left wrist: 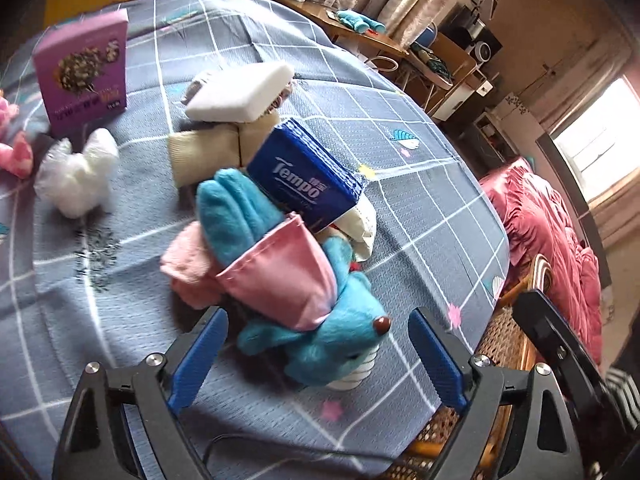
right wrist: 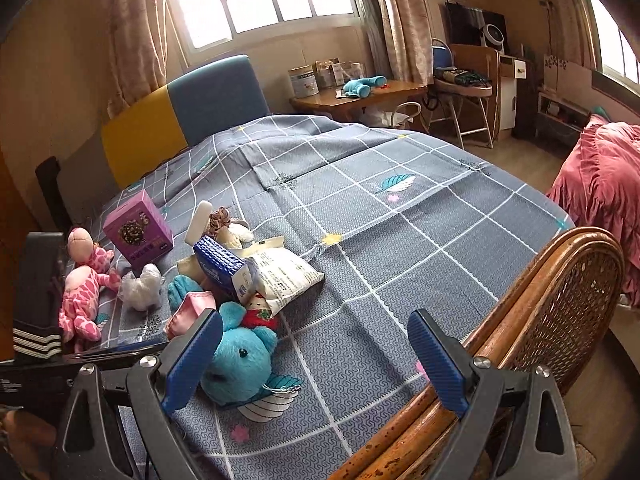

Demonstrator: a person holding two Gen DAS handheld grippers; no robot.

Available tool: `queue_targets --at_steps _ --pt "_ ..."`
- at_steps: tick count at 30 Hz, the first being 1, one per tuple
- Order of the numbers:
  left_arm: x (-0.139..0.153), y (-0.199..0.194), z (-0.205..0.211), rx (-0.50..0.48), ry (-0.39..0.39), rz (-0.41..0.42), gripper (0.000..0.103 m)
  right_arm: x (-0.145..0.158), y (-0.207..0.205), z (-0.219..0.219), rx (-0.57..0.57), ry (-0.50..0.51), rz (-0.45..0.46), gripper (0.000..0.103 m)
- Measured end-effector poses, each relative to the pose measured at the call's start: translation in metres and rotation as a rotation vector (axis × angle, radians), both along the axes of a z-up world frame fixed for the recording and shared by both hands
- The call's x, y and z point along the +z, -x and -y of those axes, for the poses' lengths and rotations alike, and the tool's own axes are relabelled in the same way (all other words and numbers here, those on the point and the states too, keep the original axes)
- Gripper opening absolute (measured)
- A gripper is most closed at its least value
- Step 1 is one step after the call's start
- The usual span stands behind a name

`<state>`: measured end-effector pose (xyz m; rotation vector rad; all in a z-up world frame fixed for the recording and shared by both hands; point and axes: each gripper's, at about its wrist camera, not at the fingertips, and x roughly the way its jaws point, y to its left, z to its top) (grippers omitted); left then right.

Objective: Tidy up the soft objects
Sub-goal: 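Grasp the teal bear with the left gripper and lift it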

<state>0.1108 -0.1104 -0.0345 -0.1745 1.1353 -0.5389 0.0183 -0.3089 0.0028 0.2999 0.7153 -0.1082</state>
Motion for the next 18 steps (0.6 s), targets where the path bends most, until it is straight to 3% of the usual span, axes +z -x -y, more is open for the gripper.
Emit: queue_targets --at_steps 4,6,8,10,15,18 --pt "-0.011 -0.004 0.007 0.019 0.012 -0.033 0.090 -0.001 0.001 0.002 -0.010 -0.021 0.004 0.095" --pt "-0.020 -0.009 0.012 0.030 0.007 -0.047 0.071 -0.002 0.001 0.003 -0.018 -0.028 0.004 0.095" --pt "-0.033 -0.013 0.015 0.030 0.009 -0.085 0.063 -0.002 0.002 0.004 -0.020 -0.032 0.004 0.095" --pt "-0.042 -0.014 0.013 0.015 0.061 -0.139 0.058 -0.002 0.001 0.003 -0.022 -0.031 0.001 0.094" --pt "-0.027 0.002 -0.003 -0.021 0.104 -0.075 0.056 -0.003 -0.001 0.003 -0.015 -0.027 -0.012 0.090" --pt "-0.009 0.018 -0.019 -0.044 0.092 0.010 0.056 -0.003 -0.005 0.000 0.005 -0.009 -0.031 0.090"
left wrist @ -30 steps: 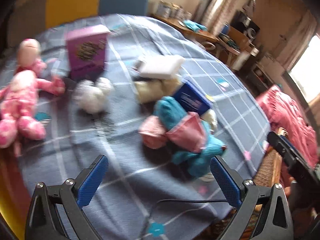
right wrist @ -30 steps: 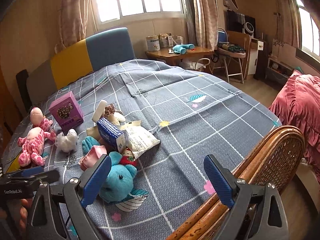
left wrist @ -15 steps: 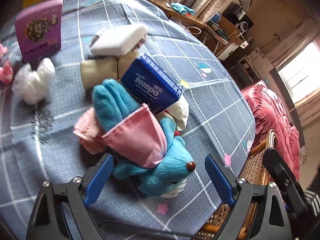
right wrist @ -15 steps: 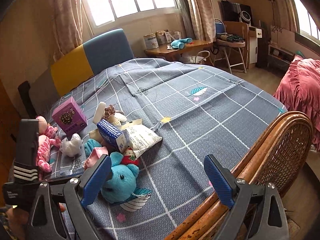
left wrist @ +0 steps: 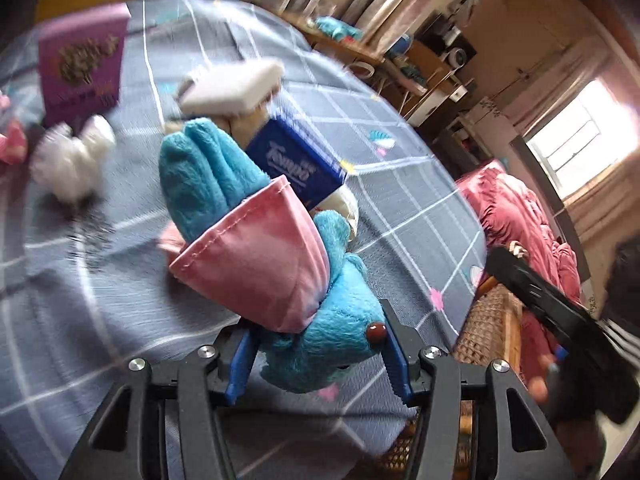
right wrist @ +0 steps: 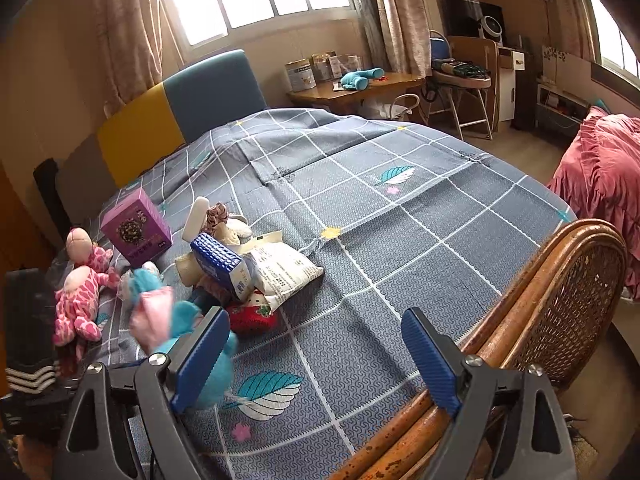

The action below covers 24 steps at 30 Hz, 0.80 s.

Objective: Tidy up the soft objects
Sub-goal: 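Grasp the teal bear with the left gripper and lift it, then drop the teal bear into the gold tray while the right gripper grasps the Tempo pack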

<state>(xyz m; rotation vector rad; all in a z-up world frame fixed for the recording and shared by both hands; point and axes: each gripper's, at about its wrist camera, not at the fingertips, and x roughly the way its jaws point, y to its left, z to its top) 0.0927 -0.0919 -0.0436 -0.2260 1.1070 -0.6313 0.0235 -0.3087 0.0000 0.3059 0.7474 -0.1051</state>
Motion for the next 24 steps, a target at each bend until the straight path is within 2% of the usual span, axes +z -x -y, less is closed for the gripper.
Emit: queue_targets --at_steps 4,7,12,14,18,21,23,24 --pt "0.020 0.016 -0.033 0.024 0.028 0.059 0.056 0.005 -0.015 -0.011 0.096 -0.037 -0.028 0.090" --pt "0.033 0.024 -0.063 0.073 0.049 0.088 0.056 0.011 -0.038 -0.030 0.186 -0.010 -0.048 0.090" --pt "0.051 0.042 -0.102 0.138 0.005 0.162 0.057 0.009 -0.090 -0.074 0.342 0.145 -0.100 0.089" --pt "0.055 0.050 -0.118 0.157 -0.008 0.189 0.057 0.002 -0.113 -0.087 0.386 0.210 -0.143 0.084" --pt "0.058 0.064 -0.151 0.218 -0.006 0.204 0.057 -0.018 -0.145 -0.100 0.415 0.297 -0.220 0.080" --pt "0.060 0.070 -0.179 0.288 -0.006 0.203 0.058 -0.033 -0.157 -0.107 0.444 0.320 -0.272 0.065" --pt "0.063 0.076 -0.208 0.346 -0.012 0.204 0.058 -0.041 -0.160 -0.112 0.455 0.355 -0.293 0.036" --pt "0.064 0.078 -0.218 0.372 -0.018 0.204 0.058 -0.043 -0.157 -0.114 0.463 0.366 -0.285 0.036"
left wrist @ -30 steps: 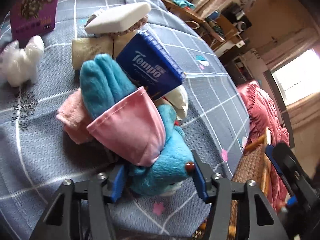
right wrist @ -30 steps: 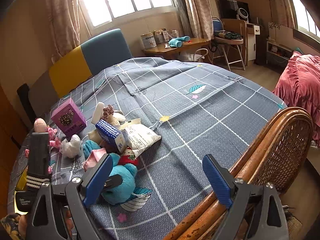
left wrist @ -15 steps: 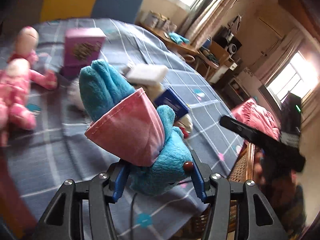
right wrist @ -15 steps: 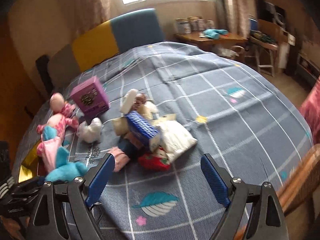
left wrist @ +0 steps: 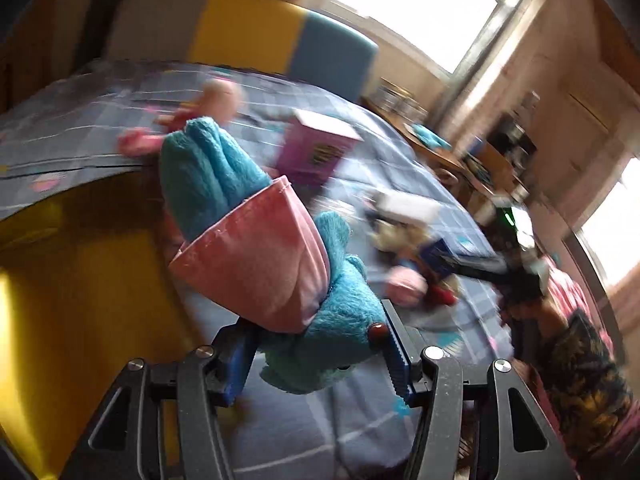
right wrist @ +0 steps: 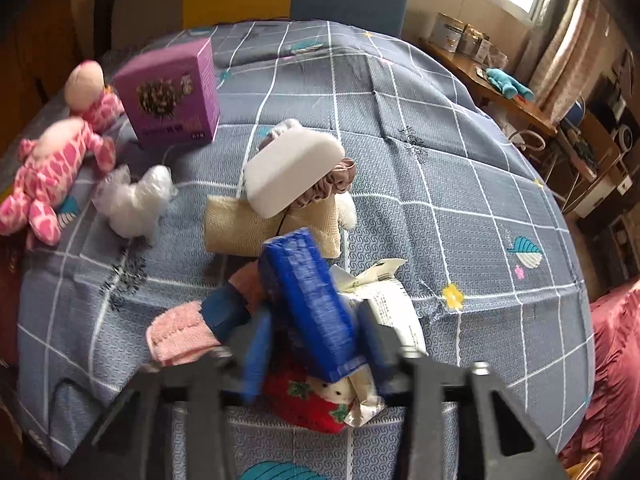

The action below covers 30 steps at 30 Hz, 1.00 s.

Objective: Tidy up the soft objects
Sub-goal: 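Drop the teal bear into the gold tray while the right gripper grasps the Tempo pack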

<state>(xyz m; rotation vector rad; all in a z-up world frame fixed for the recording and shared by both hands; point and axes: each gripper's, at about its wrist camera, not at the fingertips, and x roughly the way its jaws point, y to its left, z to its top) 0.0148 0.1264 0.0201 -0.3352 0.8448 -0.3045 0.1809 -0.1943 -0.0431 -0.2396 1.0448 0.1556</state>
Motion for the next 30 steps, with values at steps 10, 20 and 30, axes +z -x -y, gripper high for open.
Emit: queue_targets --at_steps 10,20,30 --pt "-0.026 -0.031 -0.124 0.285 -0.097 -0.077 0.058 -0.002 0.007 0.007 -0.019 -0.073 0.067 0.030" --pt "-0.060 -0.086 -0.137 0.291 -0.192 -0.172 0.078 -0.002 0.004 0.009 -0.025 -0.102 0.071 0.030" --pt "-0.044 -0.046 -0.141 0.424 -0.136 -0.132 0.091 -0.004 0.005 0.007 -0.011 -0.103 0.070 0.029"
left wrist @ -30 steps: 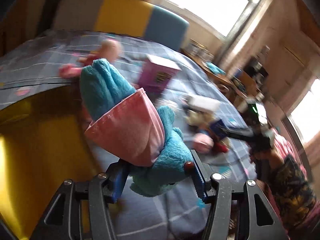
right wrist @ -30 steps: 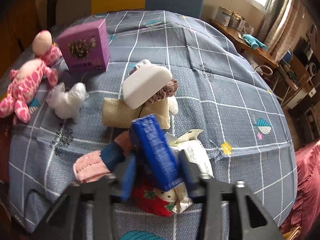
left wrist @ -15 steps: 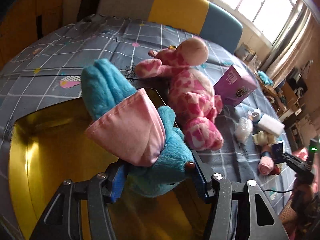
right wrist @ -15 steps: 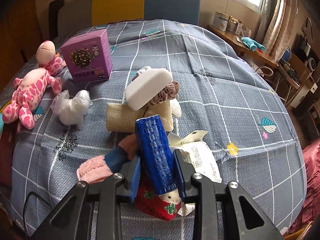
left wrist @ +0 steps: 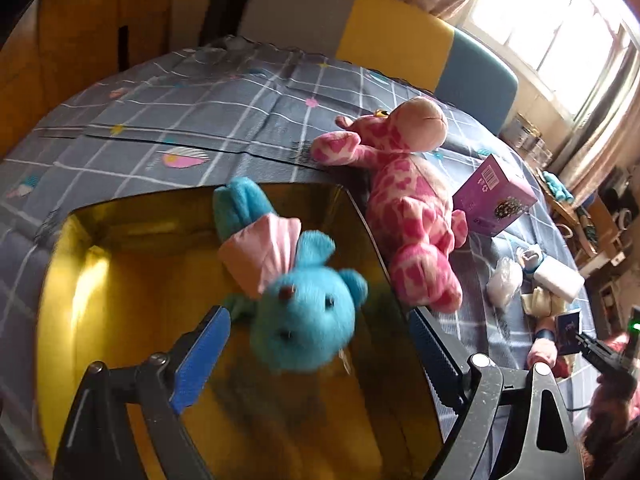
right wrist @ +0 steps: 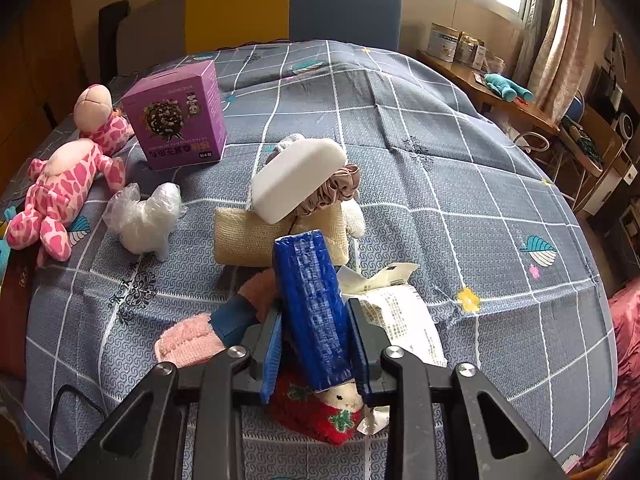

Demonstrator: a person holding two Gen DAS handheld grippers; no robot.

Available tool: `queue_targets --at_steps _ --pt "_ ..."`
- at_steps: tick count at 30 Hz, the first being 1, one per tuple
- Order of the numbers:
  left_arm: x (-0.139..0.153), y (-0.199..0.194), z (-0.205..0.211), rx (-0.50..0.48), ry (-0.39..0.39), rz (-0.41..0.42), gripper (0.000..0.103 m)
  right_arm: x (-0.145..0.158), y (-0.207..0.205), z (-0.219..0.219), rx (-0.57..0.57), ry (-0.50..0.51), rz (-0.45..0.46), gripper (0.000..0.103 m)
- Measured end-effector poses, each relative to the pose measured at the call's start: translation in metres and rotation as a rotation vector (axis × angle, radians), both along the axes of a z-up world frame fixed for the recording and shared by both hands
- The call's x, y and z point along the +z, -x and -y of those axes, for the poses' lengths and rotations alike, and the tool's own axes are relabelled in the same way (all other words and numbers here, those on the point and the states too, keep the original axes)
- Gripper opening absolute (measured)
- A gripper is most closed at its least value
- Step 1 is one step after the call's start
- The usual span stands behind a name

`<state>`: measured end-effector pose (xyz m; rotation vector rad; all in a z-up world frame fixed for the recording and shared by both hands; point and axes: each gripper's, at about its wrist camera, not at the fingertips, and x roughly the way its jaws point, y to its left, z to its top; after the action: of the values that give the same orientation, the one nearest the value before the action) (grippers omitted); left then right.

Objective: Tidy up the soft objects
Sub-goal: 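Drop the teal bear into the gold tray while the right gripper grasps the Tempo pack, then carry the blue Tempo pack to the gold tray and release it with the right gripper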

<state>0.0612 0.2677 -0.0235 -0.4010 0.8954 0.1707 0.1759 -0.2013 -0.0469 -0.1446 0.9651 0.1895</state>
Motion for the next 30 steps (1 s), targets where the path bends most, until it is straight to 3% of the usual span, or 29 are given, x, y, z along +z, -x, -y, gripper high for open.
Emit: queue_targets --at_steps 5,17,22,30 --pt "0.013 0.036 0.022 0.052 -0.095 0.023 0.103 -0.002 0.001 -0.005 0.024 0.003 -0.010 0.029" --pt "0.031 0.088 0.062 0.146 -0.297 0.084 0.103 -0.001 0.003 -0.008 0.029 0.031 0.010 0.027" --pt "0.037 0.095 0.066 0.209 -0.377 0.071 0.103 0.001 0.005 -0.009 0.031 0.035 0.029 0.025" --pt "0.042 0.111 0.058 0.191 -0.318 0.137 0.103 0.023 0.020 -0.012 0.030 -0.001 0.079 0.024"
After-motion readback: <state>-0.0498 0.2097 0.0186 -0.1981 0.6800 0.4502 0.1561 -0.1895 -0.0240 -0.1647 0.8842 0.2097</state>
